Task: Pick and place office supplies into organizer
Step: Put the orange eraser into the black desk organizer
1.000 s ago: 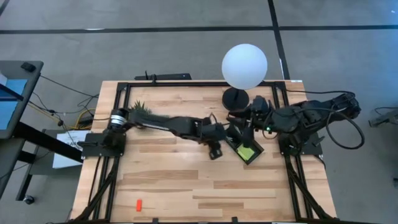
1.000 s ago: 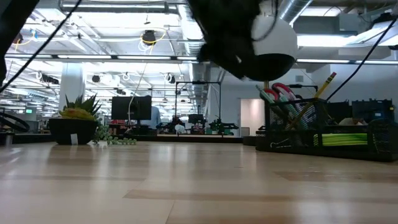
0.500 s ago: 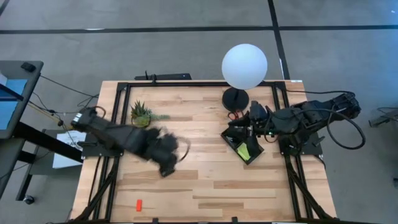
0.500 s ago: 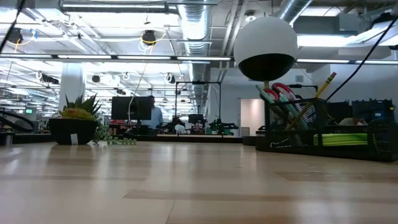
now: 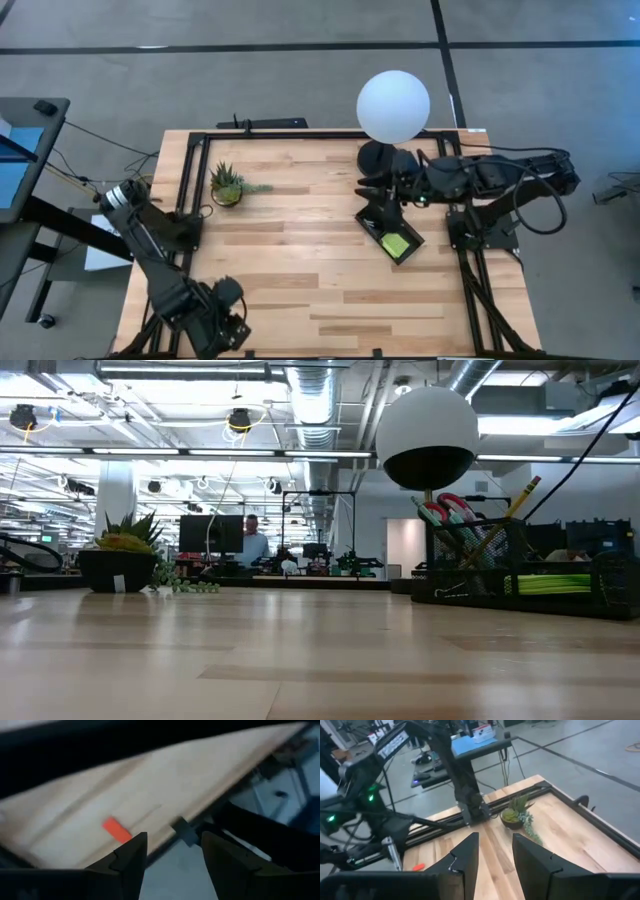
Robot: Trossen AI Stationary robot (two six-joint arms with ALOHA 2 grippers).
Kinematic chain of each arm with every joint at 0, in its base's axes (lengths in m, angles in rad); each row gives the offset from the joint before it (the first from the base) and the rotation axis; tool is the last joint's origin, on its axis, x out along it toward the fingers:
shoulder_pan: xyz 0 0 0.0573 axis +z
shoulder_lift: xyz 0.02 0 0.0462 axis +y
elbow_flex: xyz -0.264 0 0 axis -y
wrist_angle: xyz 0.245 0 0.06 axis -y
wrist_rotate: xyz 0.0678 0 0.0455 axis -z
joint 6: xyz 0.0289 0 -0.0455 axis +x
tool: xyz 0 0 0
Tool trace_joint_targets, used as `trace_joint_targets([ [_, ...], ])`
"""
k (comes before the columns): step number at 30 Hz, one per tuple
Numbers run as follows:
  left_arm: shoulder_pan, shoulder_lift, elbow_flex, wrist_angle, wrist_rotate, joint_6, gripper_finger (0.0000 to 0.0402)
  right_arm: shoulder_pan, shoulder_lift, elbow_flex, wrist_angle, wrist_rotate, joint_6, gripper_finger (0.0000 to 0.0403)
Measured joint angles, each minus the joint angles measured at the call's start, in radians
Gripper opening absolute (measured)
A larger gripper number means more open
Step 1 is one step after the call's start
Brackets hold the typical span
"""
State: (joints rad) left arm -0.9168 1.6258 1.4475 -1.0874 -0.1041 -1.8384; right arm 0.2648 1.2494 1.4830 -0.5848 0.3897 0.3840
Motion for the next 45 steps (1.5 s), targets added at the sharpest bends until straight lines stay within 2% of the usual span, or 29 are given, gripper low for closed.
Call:
trace_joint_targets([
  [2,-0.012,0.0,-0.037,0.066,0.002,0.006,0.0184,-0.006,0.0,0.0,0.0,0.0,0.0,0.0113],
  [7,-0.035,0.0,-0.09,0.071,-0.005,-0.056,0.0184,0.007,0.011,0.001,0.002,-0.003,0.015,0.0113],
  [10,-0.042,0.002,-0.117,0.072,0.025,-0.07,0.0184,0.024,0.017,-0.001,-0.004,-0.007,0.016,0.0113],
  [17,-0.047,0.066,-0.174,0.104,0.318,-0.082,0.0184,0.043,0.05,0.0,-0.003,-0.006,0.016,0.0113],
  [19,-0.047,0.095,-0.176,0.131,0.353,-0.079,0.0184,0.043,0.05,0.0,-0.005,-0.006,0.016,0.0113],
  [23,-0.045,0.133,-0.17,0.147,0.353,-0.08,0.0184,0.043,0.062,0.0,-0.005,0.0,0.019,0.0113],
  [32,-0.045,0.197,-0.176,0.154,0.266,-0.112,0.0184,0.041,0.067,0.0,0.003,0.001,0.018,0.0113],
  [45,-0.042,0.281,-0.174,0.183,0.237,-0.111,0.0184,0.041,0.067,0.0,0.012,0.001,0.017,0.0113],
])
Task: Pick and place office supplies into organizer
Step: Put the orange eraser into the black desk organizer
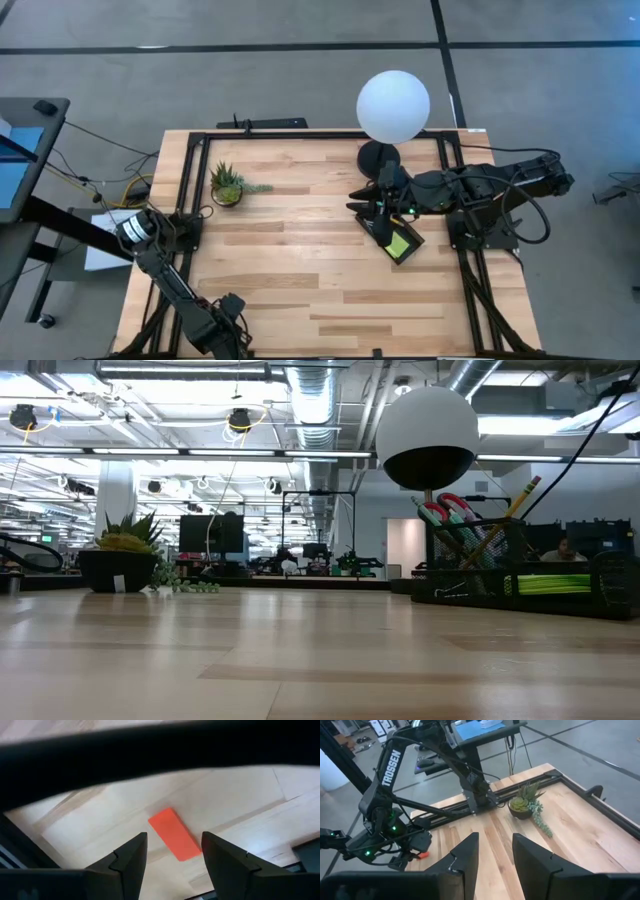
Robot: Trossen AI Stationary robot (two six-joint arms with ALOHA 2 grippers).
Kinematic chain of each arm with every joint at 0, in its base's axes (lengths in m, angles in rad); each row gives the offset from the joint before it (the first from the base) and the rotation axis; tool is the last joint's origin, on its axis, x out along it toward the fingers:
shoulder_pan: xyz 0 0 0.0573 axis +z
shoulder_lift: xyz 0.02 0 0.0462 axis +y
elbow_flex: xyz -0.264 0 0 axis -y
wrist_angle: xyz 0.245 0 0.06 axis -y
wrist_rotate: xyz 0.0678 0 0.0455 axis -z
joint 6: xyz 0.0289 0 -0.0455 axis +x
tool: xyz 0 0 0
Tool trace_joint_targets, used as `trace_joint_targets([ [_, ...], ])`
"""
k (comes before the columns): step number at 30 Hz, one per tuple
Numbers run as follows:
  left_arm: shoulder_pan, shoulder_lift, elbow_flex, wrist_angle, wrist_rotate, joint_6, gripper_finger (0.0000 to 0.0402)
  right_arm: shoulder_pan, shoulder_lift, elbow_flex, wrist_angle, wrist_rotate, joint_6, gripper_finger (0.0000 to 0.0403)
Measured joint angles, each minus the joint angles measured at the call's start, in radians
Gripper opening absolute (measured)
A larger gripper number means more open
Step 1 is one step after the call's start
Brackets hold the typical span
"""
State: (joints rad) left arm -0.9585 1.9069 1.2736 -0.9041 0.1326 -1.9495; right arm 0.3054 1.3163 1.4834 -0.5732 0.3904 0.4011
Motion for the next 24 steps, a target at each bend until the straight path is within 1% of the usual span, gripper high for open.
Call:
trace_joint_targets([
  [11,-0.005,0.012,0.0,0.025,-0.036,0.028,0.0172,0.0,0.0,0.0,0.002,0.0,-0.016,0.0113],
  [18,-0.039,0.012,0.0,0.045,-0.025,0.173,0.0172,0.0,0.0,0.0,0.002,0.001,-0.017,0.0113],
  [21,-0.052,0.012,0.0,0.045,-0.027,0.193,0.0172,0.0,0.0,0.0,0.002,0.002,-0.018,0.0113],
  [24,-0.065,0.012,0.0,0.05,-0.064,0.255,0.0171,0.0,0.0,0.0,0.002,0.003,-0.018,0.0113],
])
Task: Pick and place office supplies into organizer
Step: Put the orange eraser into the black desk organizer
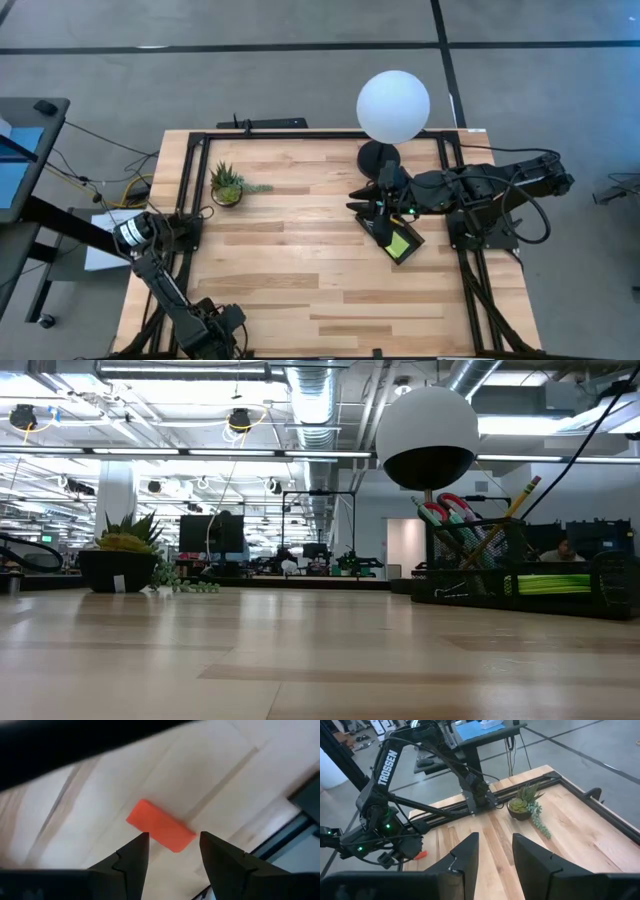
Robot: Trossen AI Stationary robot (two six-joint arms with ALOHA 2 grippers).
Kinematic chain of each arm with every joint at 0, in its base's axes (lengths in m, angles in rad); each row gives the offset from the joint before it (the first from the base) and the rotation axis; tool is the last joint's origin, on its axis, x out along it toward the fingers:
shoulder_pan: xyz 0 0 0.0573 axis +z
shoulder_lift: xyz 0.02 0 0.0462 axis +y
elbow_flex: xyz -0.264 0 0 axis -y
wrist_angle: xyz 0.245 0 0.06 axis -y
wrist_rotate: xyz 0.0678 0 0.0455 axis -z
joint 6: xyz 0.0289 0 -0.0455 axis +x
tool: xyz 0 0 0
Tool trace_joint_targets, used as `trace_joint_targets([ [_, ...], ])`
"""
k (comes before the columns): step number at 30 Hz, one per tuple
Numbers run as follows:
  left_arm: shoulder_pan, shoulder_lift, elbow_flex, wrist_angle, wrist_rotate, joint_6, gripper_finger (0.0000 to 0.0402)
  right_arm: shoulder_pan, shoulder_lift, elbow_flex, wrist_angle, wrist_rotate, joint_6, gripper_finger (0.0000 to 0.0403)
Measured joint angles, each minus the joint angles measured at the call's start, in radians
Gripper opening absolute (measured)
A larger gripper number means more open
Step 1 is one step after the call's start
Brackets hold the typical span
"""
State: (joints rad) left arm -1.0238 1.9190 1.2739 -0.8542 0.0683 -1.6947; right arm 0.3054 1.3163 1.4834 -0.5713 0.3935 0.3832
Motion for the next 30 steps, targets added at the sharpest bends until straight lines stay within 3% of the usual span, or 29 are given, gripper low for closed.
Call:
trace_joint_targets([
  [7,-0.027,0.0,0.0,-0.01,-0.002,0.151,0.0166,0.0,0.0,0.0,0.001,0.0,0.0,0.0113],
  [13,-0.053,0.0,0.0,-0.01,0.084,0.253,0.0142,0.0,-0.001,0.0,0.01,0.0,0.0,0.0113],
  [21,-0.097,-0.001,-0.031,0.002,0.026,0.255,0.0112,0.0,-0.001,0.0,0.035,0.0,0.0,0.0113],
  [30,-0.082,0.006,-0.071,0.053,0.031,0.274,0.0027,0.0,-0.001,0.0,0.034,0.0,0.0,0.0113],
])
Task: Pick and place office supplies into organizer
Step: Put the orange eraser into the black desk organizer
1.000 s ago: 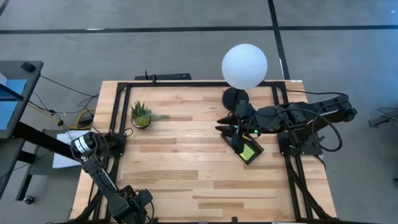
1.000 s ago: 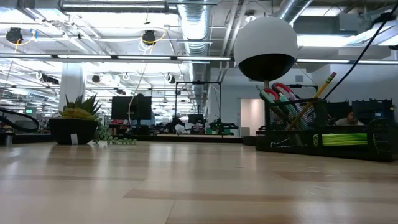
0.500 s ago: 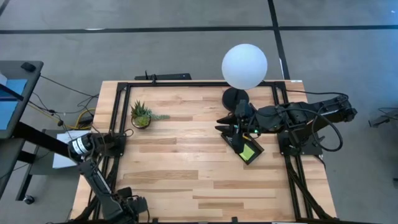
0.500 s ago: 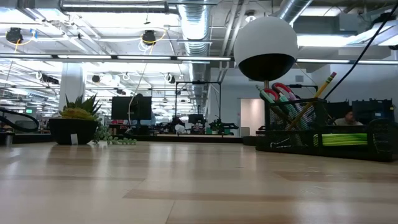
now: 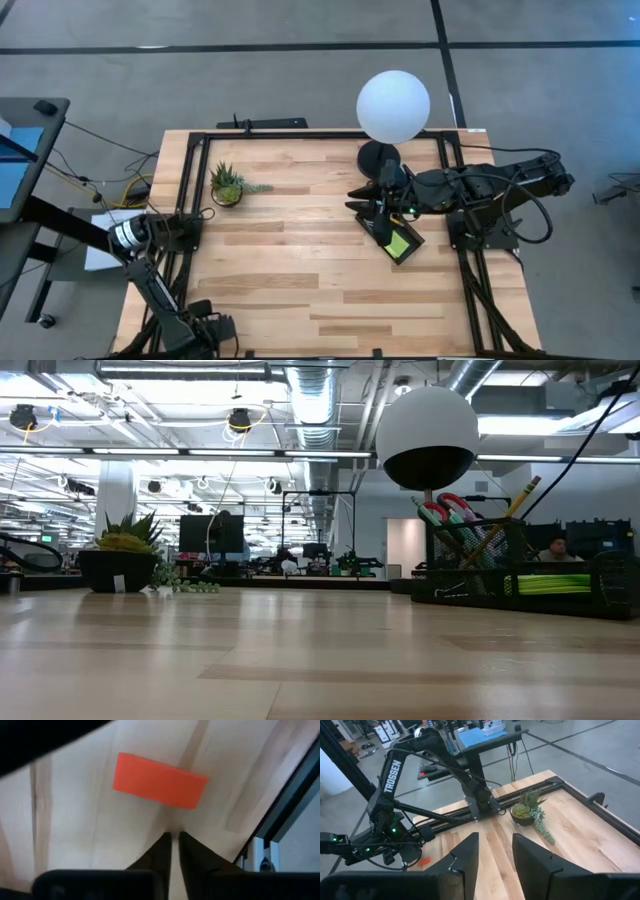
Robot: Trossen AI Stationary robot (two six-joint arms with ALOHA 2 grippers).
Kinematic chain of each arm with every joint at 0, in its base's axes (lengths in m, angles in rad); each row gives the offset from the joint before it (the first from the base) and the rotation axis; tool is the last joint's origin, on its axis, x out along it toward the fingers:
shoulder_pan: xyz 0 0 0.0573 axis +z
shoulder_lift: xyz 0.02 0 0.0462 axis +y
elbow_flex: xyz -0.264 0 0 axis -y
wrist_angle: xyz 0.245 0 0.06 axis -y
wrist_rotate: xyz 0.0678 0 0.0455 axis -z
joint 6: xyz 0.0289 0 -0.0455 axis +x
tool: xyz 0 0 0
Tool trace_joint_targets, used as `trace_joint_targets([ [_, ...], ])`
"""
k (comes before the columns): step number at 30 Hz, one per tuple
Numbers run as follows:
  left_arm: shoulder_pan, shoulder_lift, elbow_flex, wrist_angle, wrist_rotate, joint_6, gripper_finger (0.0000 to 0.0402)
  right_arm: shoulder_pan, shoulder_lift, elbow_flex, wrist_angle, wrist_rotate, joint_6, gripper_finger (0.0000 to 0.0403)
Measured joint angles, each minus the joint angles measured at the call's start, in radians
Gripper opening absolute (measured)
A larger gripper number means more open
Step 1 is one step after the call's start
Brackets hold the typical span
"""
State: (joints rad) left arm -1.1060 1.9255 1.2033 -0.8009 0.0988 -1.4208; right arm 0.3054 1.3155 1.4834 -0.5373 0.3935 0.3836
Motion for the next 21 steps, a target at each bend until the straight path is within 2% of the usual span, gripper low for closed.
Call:
trace_joint_targets([
  [3,0.013,0.0,-0.003,0.037,-0.03,0.009,0.0005,0.0,0.0,0.0,0.0,0.0,0.0,0.0113],
  [9,0.062,0.002,-0.003,0.058,-0.048,0.048,0.0002,0.0,0.0,0.0,0.0,0.0,0.0,0.0113],
  [21,0.271,0.004,-0.002,0.103,-0.115,0.41,0.0,0.0,0.0,0.0,-0.001,0.0,-0.002,0.0113],
])
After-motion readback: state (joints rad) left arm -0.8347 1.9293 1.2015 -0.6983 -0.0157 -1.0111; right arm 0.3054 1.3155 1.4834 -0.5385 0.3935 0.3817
